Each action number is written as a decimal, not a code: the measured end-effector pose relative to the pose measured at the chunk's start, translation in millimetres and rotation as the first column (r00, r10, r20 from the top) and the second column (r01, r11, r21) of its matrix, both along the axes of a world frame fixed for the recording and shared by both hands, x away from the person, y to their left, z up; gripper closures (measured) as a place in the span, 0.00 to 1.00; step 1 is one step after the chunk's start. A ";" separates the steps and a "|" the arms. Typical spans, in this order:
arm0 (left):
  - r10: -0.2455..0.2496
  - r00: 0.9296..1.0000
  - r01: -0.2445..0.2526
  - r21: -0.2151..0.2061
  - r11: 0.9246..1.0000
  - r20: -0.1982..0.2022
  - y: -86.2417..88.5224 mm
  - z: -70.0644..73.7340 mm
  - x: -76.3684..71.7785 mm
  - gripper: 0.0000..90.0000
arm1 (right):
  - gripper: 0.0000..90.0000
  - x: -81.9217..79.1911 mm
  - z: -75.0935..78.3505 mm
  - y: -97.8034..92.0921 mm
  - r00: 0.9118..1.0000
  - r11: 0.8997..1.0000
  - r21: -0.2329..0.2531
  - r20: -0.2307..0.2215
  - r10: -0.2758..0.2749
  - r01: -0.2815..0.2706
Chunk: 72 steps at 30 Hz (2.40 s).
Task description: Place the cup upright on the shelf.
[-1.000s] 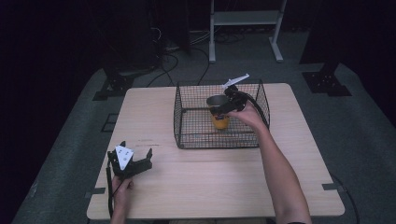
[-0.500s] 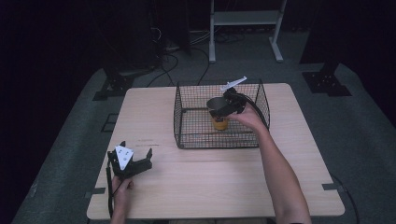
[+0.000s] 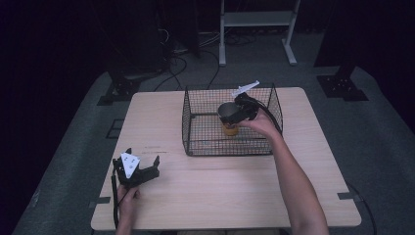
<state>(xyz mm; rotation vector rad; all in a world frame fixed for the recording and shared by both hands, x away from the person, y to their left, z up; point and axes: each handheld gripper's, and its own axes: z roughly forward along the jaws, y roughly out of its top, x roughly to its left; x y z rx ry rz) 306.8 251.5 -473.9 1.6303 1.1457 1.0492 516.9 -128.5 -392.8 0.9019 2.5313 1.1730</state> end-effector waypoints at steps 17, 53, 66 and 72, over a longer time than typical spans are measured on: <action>0.002 1.000 -0.002 0.000 1.000 0.001 0.0 -0.1 0.3 0.00 | 0.03 -1.5 7.8 -3.9 0.999 0.999 0.049 0.031 -0.019 0.017; 0.000 1.000 0.000 0.010 1.000 0.001 -0.8 -0.3 0.3 0.00 | 0.06 -48.2 43.9 -44.2 0.998 0.968 0.253 0.064 -0.015 -0.002; 0.000 1.000 0.000 0.010 1.000 0.002 -0.8 -0.3 0.4 0.00 | 0.06 -70.1 36.0 -50.9 0.999 0.974 0.228 0.047 0.007 -0.017; 0.000 1.000 0.000 0.011 1.000 0.001 -0.9 -0.3 0.3 0.00 | 0.06 -79.1 34.1 -52.7 0.999 0.973 0.227 0.041 0.023 -0.032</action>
